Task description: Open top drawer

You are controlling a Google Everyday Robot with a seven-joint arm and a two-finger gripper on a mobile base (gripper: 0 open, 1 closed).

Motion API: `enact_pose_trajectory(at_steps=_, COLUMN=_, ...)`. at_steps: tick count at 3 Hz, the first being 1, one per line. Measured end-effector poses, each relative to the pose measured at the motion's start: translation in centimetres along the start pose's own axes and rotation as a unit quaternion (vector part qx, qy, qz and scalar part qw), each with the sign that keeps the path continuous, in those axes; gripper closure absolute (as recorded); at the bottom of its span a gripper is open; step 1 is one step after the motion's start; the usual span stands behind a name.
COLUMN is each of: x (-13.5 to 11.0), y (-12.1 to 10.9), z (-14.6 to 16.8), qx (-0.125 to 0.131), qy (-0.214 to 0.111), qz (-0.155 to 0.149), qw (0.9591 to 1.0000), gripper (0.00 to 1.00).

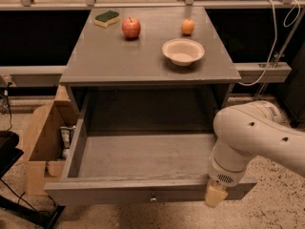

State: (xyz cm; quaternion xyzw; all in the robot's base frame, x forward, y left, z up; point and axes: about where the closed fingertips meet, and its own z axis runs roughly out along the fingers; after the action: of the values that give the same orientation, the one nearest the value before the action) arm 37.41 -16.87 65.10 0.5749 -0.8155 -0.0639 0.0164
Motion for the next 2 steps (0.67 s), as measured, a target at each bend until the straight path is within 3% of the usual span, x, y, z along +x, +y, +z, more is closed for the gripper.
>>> enact_pose_trajectory(at_steps=1, x=0.03, y=0.05, z=-0.04, qx=0.001, qy=0.001, qz=0.000, qw=1.0000, gripper=0.00)
enact_pose_trajectory(at_steps=2, x=-0.18, y=-0.37, z=-0.43, qx=0.003, qy=0.002, qz=-0.009, qw=1.0000, gripper=0.00)
